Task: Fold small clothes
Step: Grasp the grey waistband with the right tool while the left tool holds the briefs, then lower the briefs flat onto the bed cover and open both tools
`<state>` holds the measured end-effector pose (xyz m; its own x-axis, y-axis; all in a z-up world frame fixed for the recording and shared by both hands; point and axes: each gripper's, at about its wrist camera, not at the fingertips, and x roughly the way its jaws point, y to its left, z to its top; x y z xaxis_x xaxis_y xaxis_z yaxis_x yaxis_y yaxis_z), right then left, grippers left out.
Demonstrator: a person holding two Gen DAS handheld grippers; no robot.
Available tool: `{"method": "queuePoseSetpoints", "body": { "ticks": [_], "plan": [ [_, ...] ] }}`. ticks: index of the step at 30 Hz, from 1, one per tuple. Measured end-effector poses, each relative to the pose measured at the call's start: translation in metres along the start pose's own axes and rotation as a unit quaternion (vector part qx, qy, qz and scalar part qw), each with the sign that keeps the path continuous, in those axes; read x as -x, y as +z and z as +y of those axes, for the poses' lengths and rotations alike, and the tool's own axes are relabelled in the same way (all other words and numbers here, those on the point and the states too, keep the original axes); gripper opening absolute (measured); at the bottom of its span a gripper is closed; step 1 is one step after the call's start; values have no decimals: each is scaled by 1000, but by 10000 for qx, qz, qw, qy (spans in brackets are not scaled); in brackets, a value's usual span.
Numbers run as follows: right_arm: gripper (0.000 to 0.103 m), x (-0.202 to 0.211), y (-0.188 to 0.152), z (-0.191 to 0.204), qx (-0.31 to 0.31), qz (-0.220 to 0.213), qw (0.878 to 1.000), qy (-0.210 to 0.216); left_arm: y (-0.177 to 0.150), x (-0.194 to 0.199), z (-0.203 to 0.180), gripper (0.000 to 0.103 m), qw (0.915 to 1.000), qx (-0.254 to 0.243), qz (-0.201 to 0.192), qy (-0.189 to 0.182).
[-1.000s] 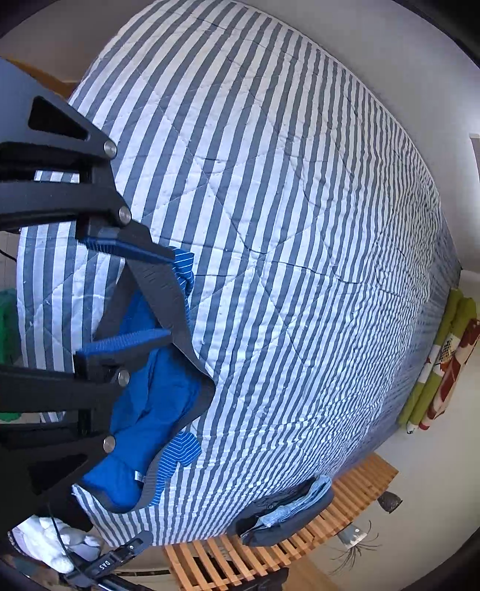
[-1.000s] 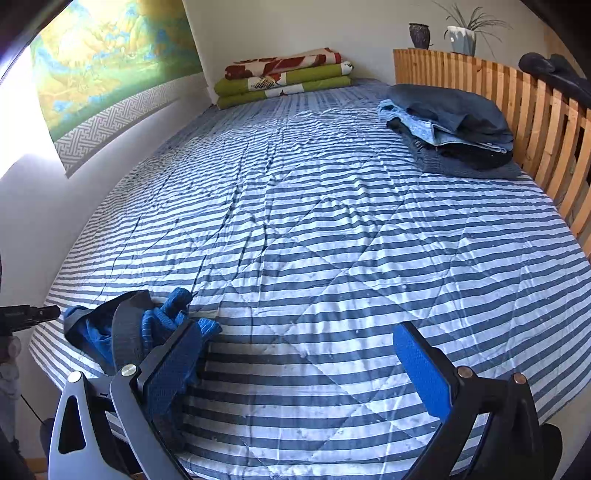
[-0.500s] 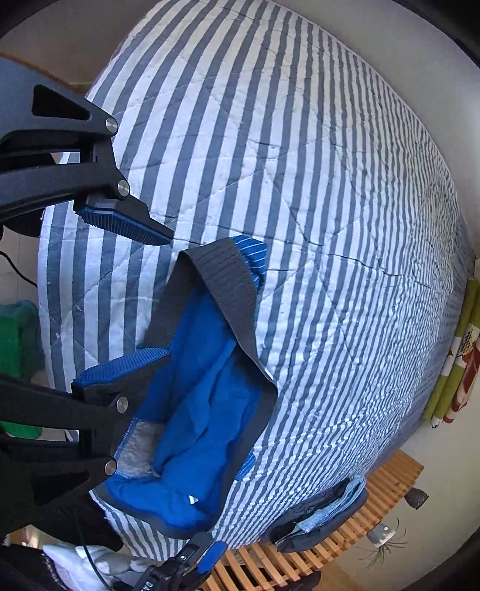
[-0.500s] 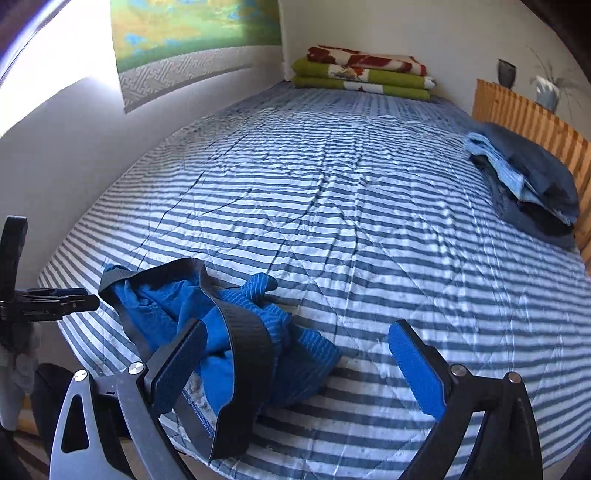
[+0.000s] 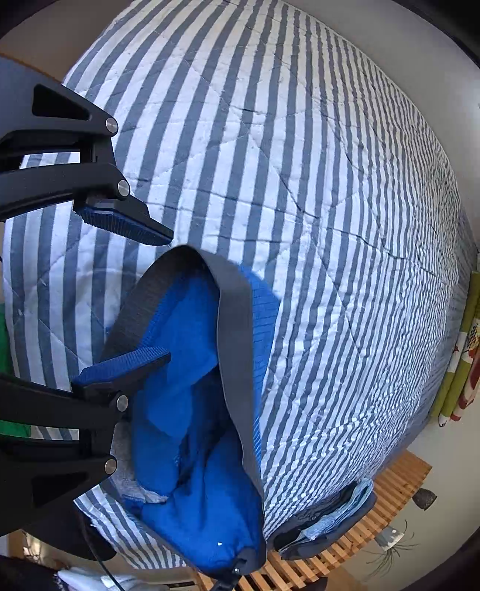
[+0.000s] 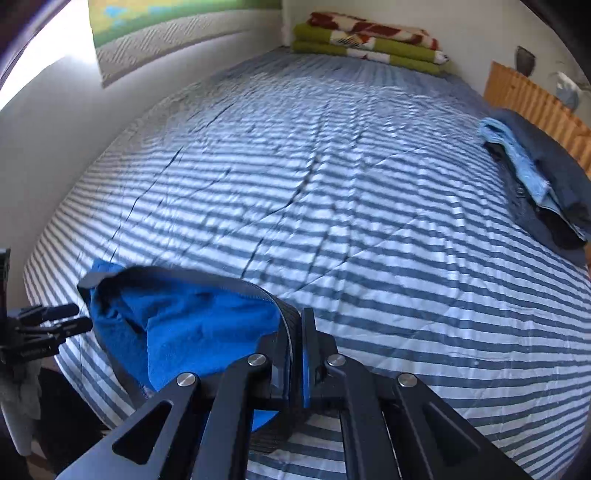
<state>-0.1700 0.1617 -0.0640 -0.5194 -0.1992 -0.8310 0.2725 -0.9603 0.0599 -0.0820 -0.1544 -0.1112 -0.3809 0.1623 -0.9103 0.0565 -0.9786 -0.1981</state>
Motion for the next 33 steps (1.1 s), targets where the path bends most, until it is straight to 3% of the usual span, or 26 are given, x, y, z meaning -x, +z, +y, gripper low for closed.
{"method": "queuePoseSetpoints", "body": {
  "ticks": [4,9,18,21,22,23,25,28,33],
  "plan": [
    [4,29,-7,-50,-659,-294,9973,-151,14,-6,-36,61,9994,-316,-28,-147],
    [4,21,-30,-67,-593,-5,9979,-259,20,-9,-64,61,9980,-626,-70,-62],
    [4,6,-49,-66,-499,118,9982,-297,33,-7,-21,58,9994,-307,-94,144],
    [4,6,-48,-64,-497,104,9983,-277,36,-20,-26,42,9988,-490,74,7],
    [4,6,-47,-64,-493,89,9983,-289,37,-27,-30,20,9982,-580,140,-2],
    [4,6,-47,-64,-492,77,9983,-297,37,-33,-35,5,9974,-683,213,62],
    [4,7,-46,-64,-510,68,9981,-327,36,-36,-41,2,9971,-714,173,196],
    [4,20,-42,-66,-537,-60,9978,-379,44,-5,-42,2,9984,-533,-181,-43],
    [4,93,-18,-73,-759,-950,9917,-429,63,120,-57,2,9877,-714,-1373,-215]
  ]
}}
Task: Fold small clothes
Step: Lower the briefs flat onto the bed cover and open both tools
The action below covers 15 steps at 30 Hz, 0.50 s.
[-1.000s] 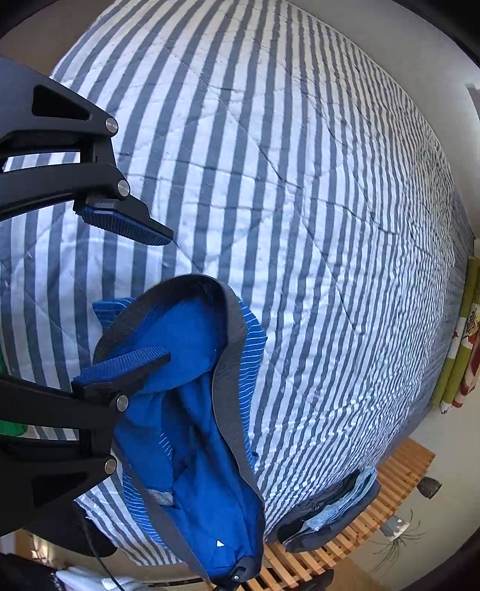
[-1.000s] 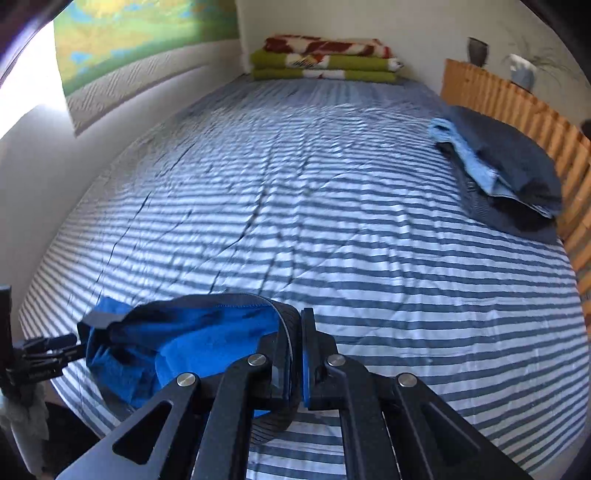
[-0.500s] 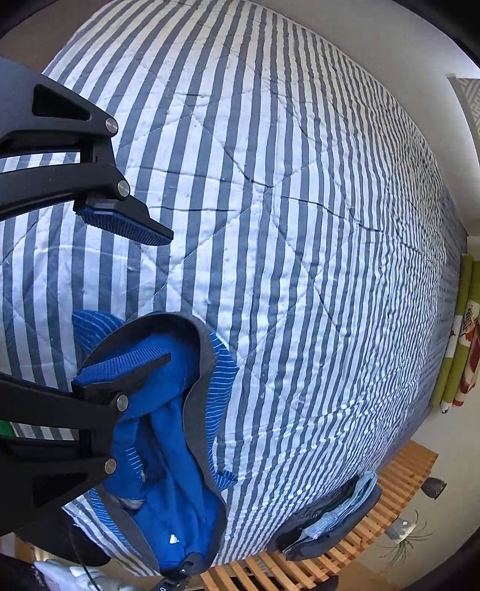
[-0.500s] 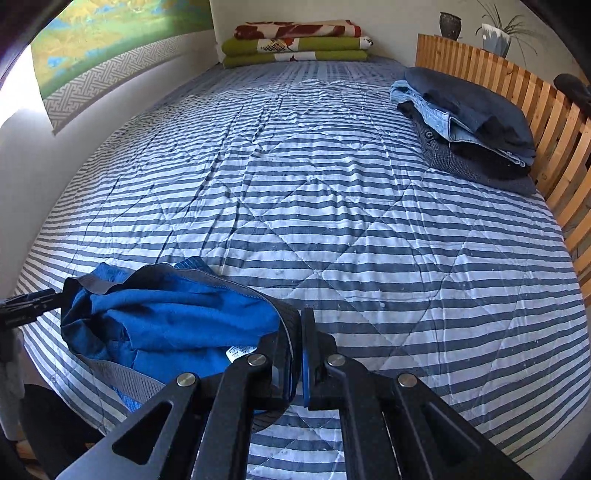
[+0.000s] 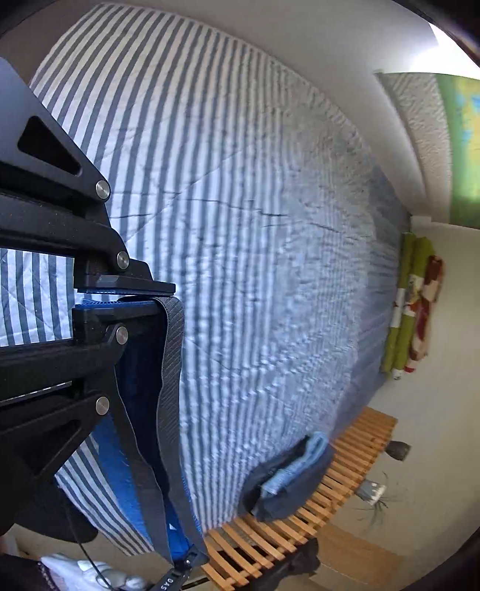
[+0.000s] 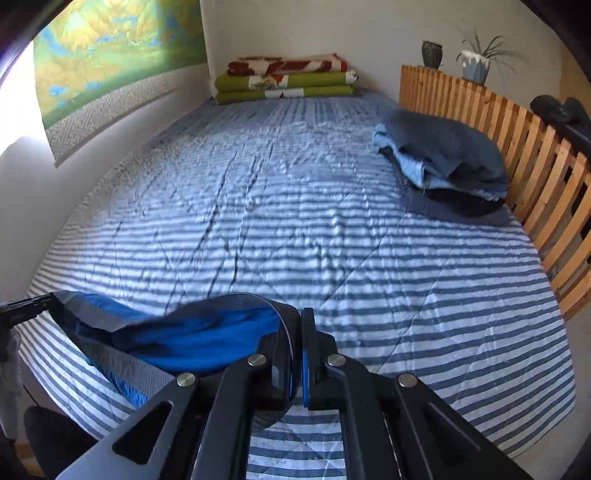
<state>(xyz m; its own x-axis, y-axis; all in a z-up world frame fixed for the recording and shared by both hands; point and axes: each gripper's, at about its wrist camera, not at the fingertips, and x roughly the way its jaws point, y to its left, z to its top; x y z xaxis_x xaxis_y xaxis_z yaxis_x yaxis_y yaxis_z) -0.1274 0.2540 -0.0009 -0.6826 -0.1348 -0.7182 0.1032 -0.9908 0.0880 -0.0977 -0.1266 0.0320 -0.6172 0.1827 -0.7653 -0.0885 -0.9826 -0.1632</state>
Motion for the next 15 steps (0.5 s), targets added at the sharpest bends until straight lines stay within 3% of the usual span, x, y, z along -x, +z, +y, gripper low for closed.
{"method": "queuePoseSetpoints", "body": {
  "ticks": [4,8,12,15],
  "plan": [
    [3,68,30,4,-12,-848,9964,18,27,92,-19,2,9962,-245,-831,-90],
    [3,122,41,10,-2,-1342,9908,157,28,164,-30,2,9891,-334,-1425,-151],
    [3,154,38,10,8,-1427,9888,434,17,205,-33,2,9853,-360,-1649,-246],
    [4,154,32,10,100,-1257,9903,576,8,207,-32,2,9869,-400,-1547,-234]
  ]
}}
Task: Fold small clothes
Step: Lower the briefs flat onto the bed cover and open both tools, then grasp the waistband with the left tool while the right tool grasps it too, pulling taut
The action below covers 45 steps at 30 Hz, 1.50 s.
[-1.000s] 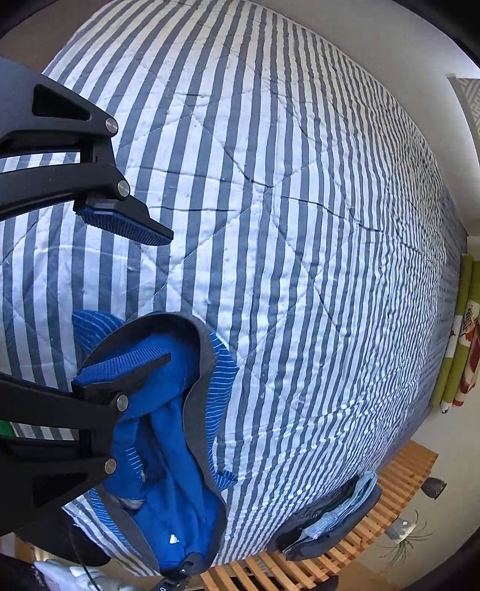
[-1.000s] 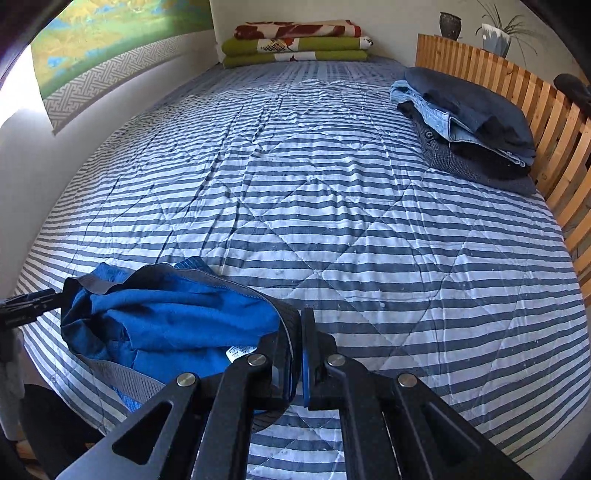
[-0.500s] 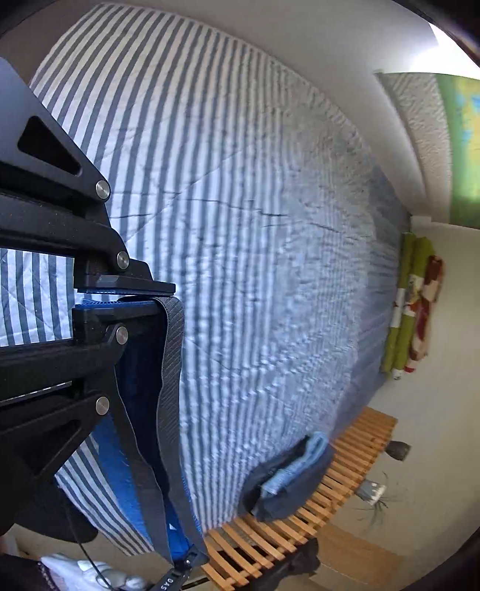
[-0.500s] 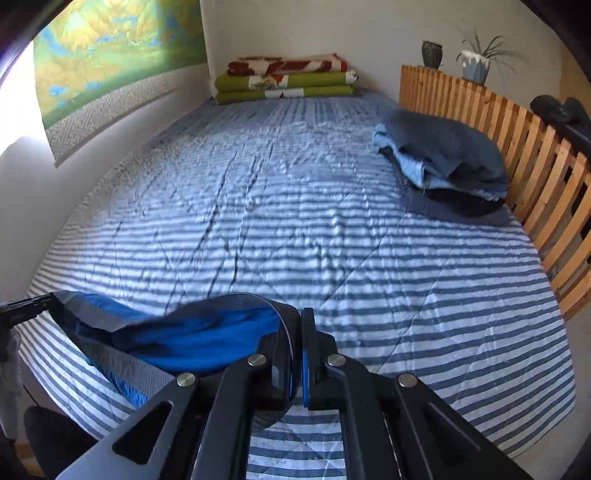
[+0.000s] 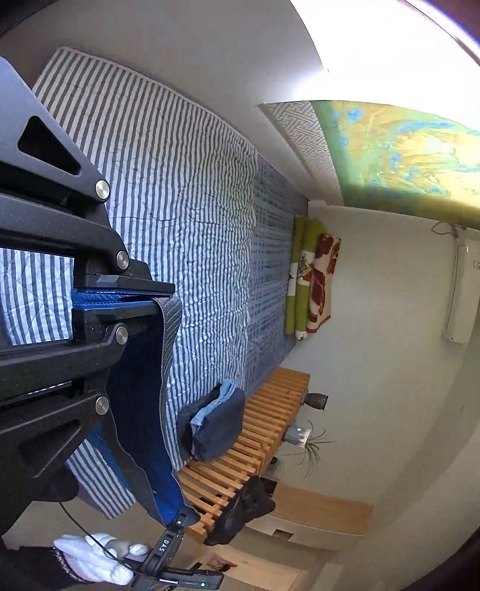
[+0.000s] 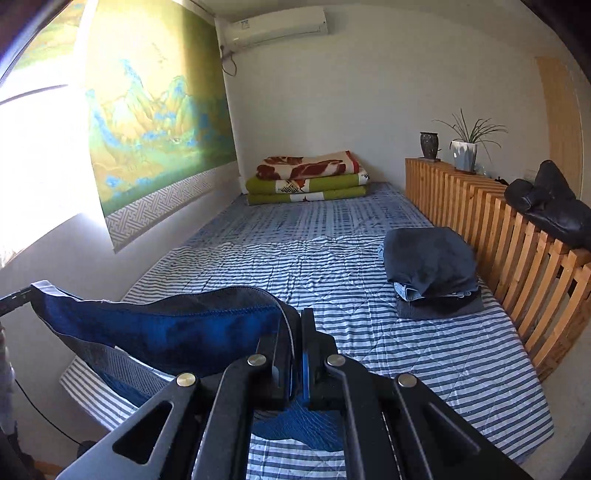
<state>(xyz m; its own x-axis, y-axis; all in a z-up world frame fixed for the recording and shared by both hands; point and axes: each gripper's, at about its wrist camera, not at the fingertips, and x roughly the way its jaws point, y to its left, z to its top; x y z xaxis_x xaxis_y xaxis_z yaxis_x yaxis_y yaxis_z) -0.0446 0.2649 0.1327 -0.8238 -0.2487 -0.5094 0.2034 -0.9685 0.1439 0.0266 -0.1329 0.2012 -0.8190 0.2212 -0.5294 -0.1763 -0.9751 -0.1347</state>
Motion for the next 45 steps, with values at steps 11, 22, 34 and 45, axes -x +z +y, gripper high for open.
{"method": "queuePoseSetpoints", "body": {
  "ticks": [11,22,34,45],
  "plan": [
    [4,-242,-50,-48,-225,2420,9700,-36,-83,-276,39,2,9635,699,2573,232],
    [40,-323,-63,-81,-1018,3266,9345,986,-104,-355,45,51,9478,1039,3012,78],
    [41,-291,-107,-42,70,3256,9446,415,-118,-295,91,51,9529,1439,2659,256],
    [3,-286,-94,-35,478,2795,9588,157,-128,-290,105,51,9521,1423,2692,293]
  ]
}}
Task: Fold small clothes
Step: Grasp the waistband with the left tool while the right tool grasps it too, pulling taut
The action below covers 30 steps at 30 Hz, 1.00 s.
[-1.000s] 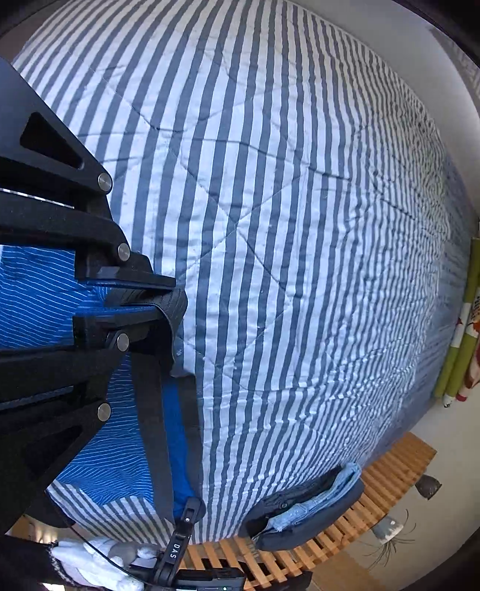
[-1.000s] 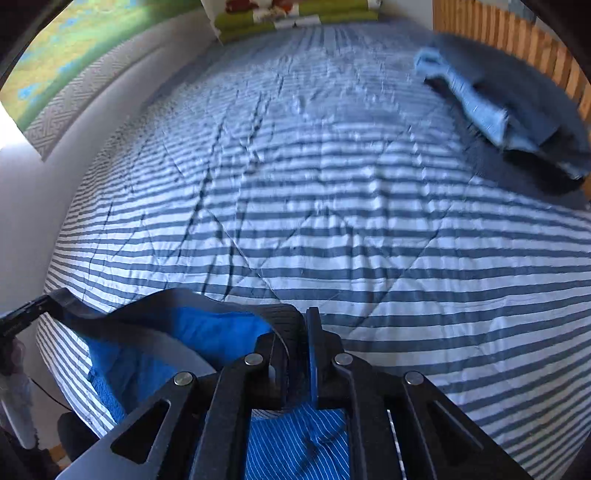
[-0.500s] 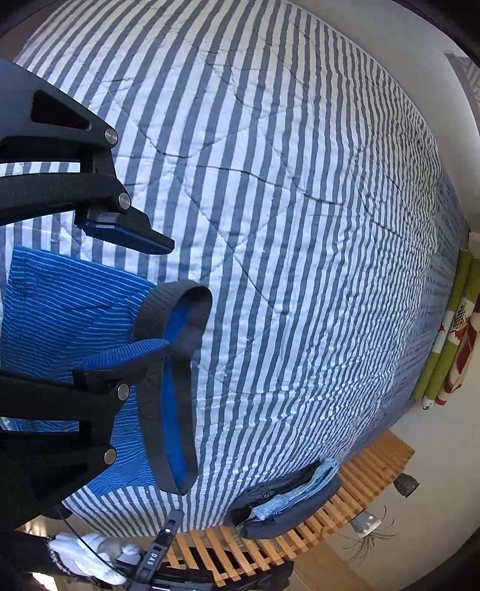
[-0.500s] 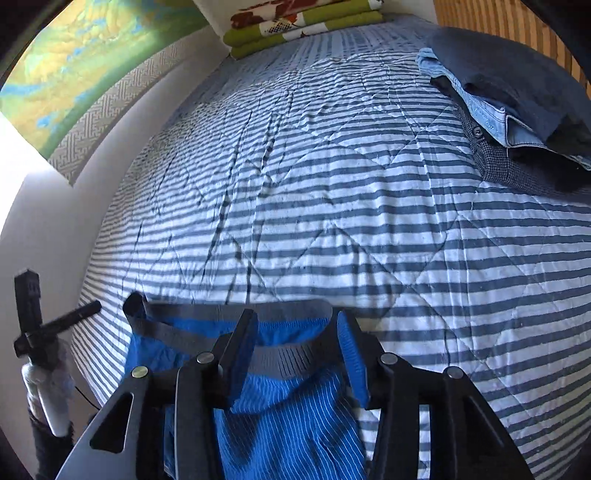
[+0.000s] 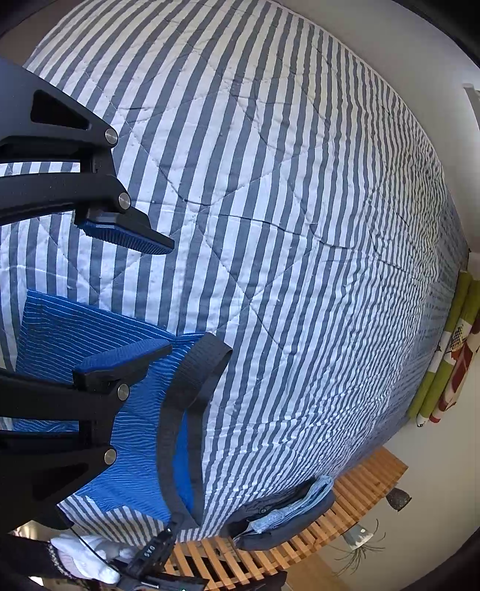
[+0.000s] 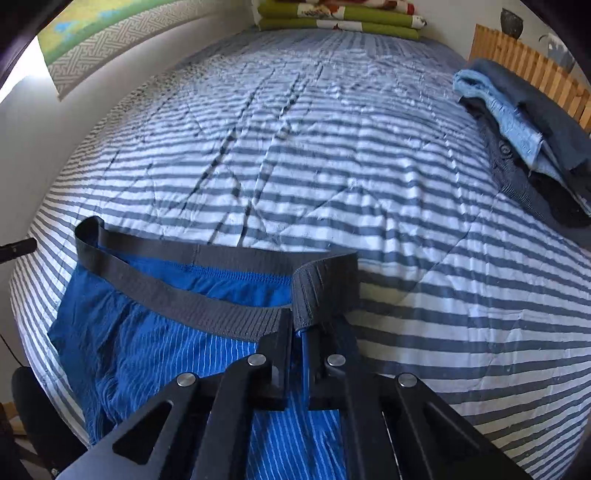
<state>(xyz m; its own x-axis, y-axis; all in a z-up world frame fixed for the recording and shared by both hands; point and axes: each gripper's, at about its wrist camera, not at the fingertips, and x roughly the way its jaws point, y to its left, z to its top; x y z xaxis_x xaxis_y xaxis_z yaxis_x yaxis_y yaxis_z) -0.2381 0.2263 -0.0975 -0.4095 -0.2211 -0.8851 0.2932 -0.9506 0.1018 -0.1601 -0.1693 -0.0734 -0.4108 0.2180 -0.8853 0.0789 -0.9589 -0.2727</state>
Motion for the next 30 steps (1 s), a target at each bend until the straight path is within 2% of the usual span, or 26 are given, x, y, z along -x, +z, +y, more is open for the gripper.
{"method": "queuePoseSetpoints", "body": {
  "ticks": [3,9,11,13,15,16,17,18,19,22,24,26,30],
  "plan": [
    [3,17,9,-36,-419,-231,9988,-91,3,-14,-11,52,9998,-130,113,-137],
    [4,-18,15,-48,-462,226,9986,-101,10,-53,-45,52,9978,-418,383,-355],
    [4,-27,14,-49,-512,329,9981,57,15,-65,-51,57,9972,-434,466,-391],
    [7,-31,13,-51,-541,412,9974,248,20,-80,-54,59,9963,-376,598,-495],
    [17,-31,14,-53,-554,443,9968,379,25,-93,-54,57,9953,-223,696,-638],
    [30,-28,13,-56,-614,391,9962,475,27,-97,-53,40,9948,-165,703,-716],
    [39,-26,13,-59,-699,338,9953,572,28,-99,-52,28,9947,-89,691,-761],
    [39,-25,13,-63,-784,318,9940,689,29,-101,-52,11,9947,-29,685,-771],
    [39,-25,14,-66,-866,313,9926,789,28,-102,-52,6,9950,-12,646,-755],
    [39,-31,15,-73,-1075,374,9898,854,26,-90,-53,2,9968,-66,423,-682],
    [39,-32,14,-78,-1219,399,9861,1058,23,-71,-50,2,9975,-41,160,-683],
    [41,-25,11,-82,-1264,232,9849,1159,21,-53,-40,2,9969,123,-72,-776],
    [42,-25,13,-85,-1295,194,9862,1013,22,-49,-28,2,9983,111,-94,-564]
  ]
}}
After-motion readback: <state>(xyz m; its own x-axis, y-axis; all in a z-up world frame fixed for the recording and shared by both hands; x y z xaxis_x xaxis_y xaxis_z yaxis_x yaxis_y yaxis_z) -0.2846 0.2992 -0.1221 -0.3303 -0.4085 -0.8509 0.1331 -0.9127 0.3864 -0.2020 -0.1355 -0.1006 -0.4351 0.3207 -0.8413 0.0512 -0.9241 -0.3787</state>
